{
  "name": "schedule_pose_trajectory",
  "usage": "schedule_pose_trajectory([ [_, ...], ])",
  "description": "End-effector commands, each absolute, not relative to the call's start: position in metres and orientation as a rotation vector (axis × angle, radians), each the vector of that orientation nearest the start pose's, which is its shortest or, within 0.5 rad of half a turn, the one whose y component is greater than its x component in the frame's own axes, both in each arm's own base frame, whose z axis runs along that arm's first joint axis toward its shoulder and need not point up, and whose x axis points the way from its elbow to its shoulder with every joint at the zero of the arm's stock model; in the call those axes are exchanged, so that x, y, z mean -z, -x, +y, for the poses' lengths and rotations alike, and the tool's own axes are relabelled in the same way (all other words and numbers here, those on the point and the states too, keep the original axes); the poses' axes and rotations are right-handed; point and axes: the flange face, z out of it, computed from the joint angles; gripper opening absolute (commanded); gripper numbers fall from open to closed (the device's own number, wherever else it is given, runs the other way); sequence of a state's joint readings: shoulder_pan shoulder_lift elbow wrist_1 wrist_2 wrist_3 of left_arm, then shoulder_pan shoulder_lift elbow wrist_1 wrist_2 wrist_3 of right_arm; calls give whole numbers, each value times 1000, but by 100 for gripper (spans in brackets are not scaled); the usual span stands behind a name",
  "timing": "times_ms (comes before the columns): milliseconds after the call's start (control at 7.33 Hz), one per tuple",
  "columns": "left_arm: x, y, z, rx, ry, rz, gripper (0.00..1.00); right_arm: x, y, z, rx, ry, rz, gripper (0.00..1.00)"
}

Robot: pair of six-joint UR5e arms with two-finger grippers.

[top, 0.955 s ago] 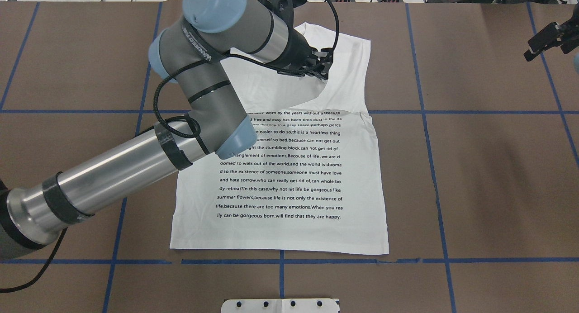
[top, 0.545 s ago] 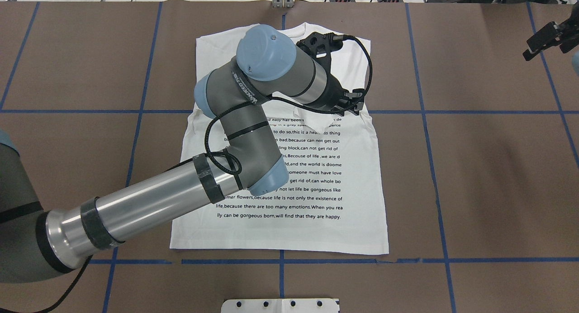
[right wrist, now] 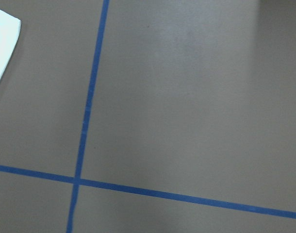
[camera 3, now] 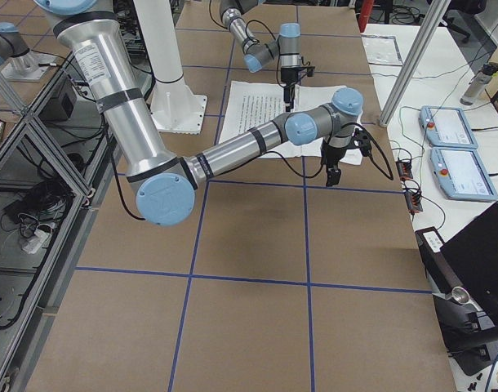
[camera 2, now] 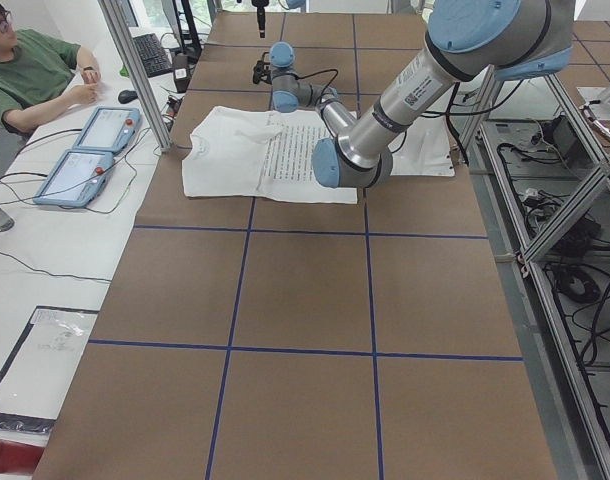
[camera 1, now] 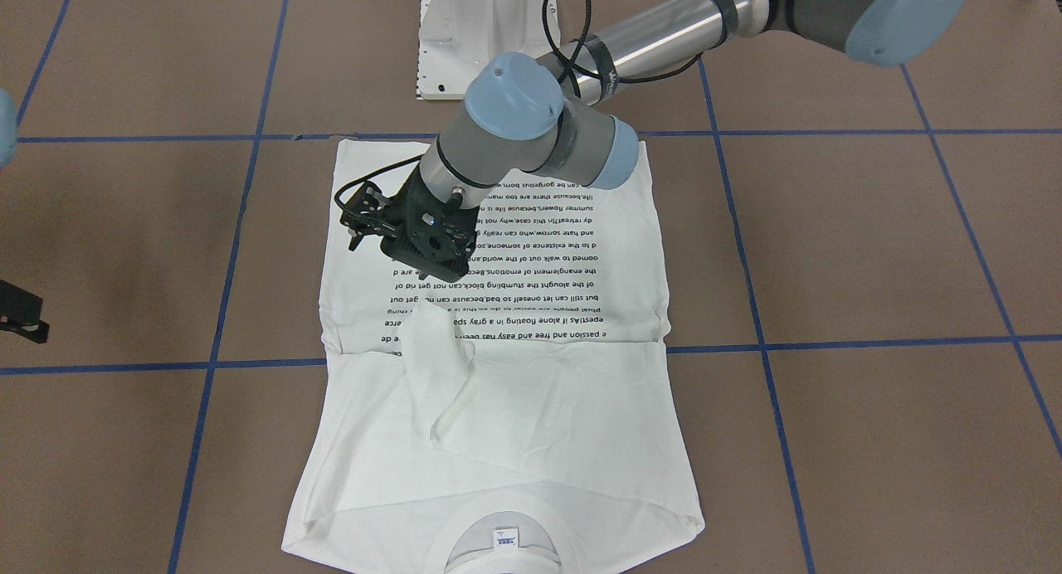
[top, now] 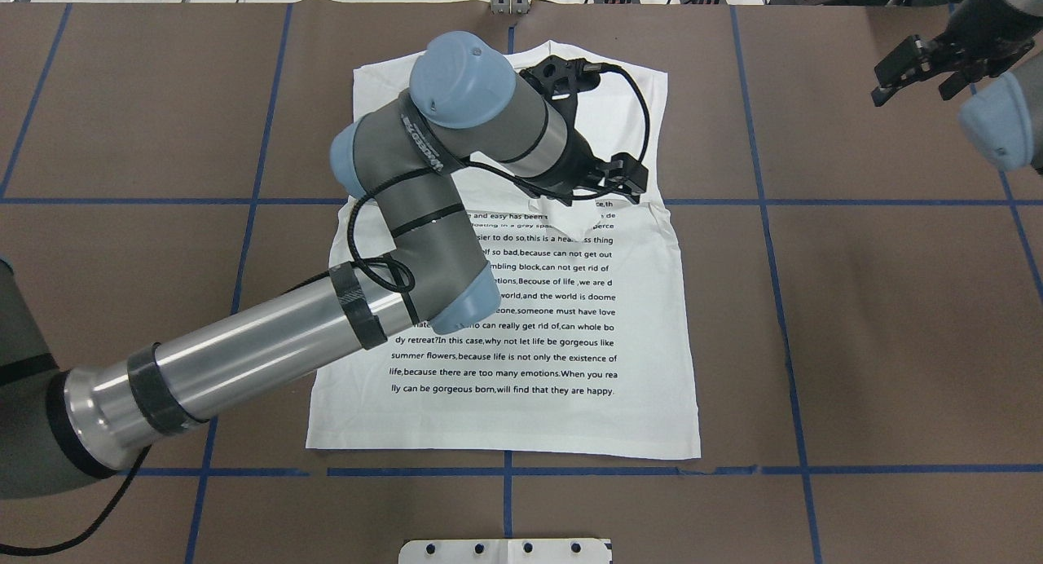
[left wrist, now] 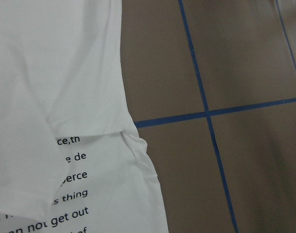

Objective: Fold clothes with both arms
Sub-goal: 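Release the sleeve near the collar and raise the left gripper away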

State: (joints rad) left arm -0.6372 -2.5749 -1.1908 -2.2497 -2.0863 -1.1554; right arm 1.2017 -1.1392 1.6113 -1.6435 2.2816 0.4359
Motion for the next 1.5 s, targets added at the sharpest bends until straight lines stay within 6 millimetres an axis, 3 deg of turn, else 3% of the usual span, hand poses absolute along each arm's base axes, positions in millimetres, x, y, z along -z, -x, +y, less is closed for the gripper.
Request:
schedule_pose_trajectory([
  [0,-136,-511,-580,-231,-309,1189,100,-342,264,-624,10,-43,-786,100],
  [273,-195,-433,-615,-323,-372,1110,100,-287,346,-620,-46,-38,-764,100],
  [545,-268,-362,-650,-423,-453,1015,100,-226,434,-631,-116,-34,-724,100],
  [682,-293,-327,-663,-469,-487,983,100,-203,473,-637,-139,-22,-699,100],
  [818,-311,-304,-670,-488,-501,966,100,-179,514,-639,-165,-21,-659,100],
  [1091,-320,-298,-670,-496,-498,962,100,-170,564,-627,-174,-45,-599,100],
  [1364,-322,-298,-669,-495,-497,962,100,-184,622,-614,-183,-112,-529,100],
])
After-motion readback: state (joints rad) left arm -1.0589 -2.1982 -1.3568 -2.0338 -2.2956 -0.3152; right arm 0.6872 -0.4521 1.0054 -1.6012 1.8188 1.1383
